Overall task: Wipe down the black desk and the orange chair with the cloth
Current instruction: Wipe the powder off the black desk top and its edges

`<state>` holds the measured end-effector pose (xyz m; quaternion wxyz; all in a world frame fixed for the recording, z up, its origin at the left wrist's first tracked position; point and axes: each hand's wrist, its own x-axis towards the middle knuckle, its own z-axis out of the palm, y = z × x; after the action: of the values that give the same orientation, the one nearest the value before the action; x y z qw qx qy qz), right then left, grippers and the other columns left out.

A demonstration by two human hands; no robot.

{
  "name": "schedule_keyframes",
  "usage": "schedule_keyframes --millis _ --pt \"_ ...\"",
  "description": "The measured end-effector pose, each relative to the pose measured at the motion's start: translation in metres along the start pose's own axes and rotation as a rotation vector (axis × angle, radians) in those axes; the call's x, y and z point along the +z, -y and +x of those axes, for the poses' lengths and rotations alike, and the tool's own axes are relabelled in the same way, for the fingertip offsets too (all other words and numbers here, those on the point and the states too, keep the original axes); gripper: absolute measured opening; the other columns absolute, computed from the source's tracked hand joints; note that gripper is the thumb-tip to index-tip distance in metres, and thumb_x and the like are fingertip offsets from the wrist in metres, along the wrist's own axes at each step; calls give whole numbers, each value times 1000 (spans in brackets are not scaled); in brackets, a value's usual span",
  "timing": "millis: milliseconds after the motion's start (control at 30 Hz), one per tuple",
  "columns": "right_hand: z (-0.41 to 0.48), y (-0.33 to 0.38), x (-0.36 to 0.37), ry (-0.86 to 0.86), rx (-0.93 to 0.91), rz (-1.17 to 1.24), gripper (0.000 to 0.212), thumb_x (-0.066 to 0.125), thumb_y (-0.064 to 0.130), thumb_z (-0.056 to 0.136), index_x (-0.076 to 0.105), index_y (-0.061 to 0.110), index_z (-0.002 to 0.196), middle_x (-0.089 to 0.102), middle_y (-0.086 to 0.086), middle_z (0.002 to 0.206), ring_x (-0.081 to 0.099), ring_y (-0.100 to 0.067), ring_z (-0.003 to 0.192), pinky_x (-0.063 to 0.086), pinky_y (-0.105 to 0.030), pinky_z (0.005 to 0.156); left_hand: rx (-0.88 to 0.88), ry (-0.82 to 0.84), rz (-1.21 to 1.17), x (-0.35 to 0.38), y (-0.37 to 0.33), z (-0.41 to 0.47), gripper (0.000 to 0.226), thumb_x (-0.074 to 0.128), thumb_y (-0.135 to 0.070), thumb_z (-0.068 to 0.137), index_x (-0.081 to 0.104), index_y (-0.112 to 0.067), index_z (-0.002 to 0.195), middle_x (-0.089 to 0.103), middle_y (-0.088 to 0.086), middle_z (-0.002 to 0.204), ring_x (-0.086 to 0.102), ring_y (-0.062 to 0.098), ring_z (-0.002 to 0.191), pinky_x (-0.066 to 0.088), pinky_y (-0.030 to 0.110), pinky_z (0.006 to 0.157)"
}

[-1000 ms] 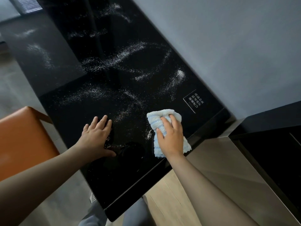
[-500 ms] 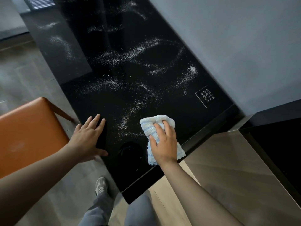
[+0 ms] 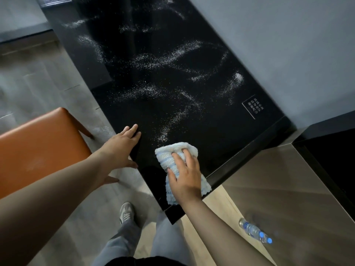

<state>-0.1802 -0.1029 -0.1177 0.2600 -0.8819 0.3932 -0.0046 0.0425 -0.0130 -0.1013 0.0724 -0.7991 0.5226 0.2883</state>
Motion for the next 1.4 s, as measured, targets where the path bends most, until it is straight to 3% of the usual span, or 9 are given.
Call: schedule_keyframes --millis 233,433,567,667,767,900,1033,1167,1400 --pt "-25 23 20 -21 6 59 51 54 35 87 52 26 137 34 -1 151 31 -27 138 35 -44 109 22 25 40 -3 3 0 113 75 -49 74 1 -17 154 -14 3 160 1 26 148 31 37 114" --pt "-34 30 31 -43 15 96 50 59 34 83 56 28 133 38 0 148 35 -25 134 35 -39 108 61 72 32 -11 11 -1 100 73 -35 82 5 -17 154 -15 3 160 2 24 148 31 37 114" --pt "-41 34 34 -20 15 137 50 62 32 83 57 29 133 39 2 149 35 -22 134 27 -29 109 72 88 22 -14 14 0 95 71 -30 85 7 -18 154 -16 3 160 3 23 148 34 37 112" --pt "-42 35 25 -2 13 245 45 60 27 86 60 28 130 42 4 148 38 -17 134 32 -27 110 74 81 24 -12 14 -1 93 69 -29 86 7 -18 154 -16 3 160 3 23 148 34 36 112" --pt "-34 29 6 -62 63 337 40 63 21 87 64 29 126 45 5 145 44 -12 131 37 -26 108 79 71 26 -11 16 0 91 68 -31 87 7 -18 154 -15 3 160 5 24 148 33 35 111" --pt "-14 16 -26 -200 122 344 42 69 15 84 65 31 124 46 10 141 44 -1 123 31 -12 100 62 72 22 -11 14 2 89 66 -37 87 9 -19 154 -13 3 161 7 24 148 35 34 109" --pt "9 2 -57 -309 174 388 42 70 14 85 65 28 125 48 9 139 45 -2 121 34 -19 103 8 66 -18 -16 7 4 82 60 -46 90 16 -18 153 -5 3 161 17 26 146 35 36 108" --pt "35 -19 -91 -393 212 396 43 69 14 85 63 23 127 49 6 139 47 -5 122 33 -20 103 -53 -16 -159 -26 -9 8 79 59 -52 88 26 -18 151 19 6 158 35 29 137 39 37 107" --pt "97 -70 -148 -447 212 307 45 67 15 85 61 20 129 46 0 143 48 -15 127 35 -25 106 -5 -109 -216 -59 -50 37 86 59 -56 85 20 -16 152 15 7 159 16 30 145 26 42 116"
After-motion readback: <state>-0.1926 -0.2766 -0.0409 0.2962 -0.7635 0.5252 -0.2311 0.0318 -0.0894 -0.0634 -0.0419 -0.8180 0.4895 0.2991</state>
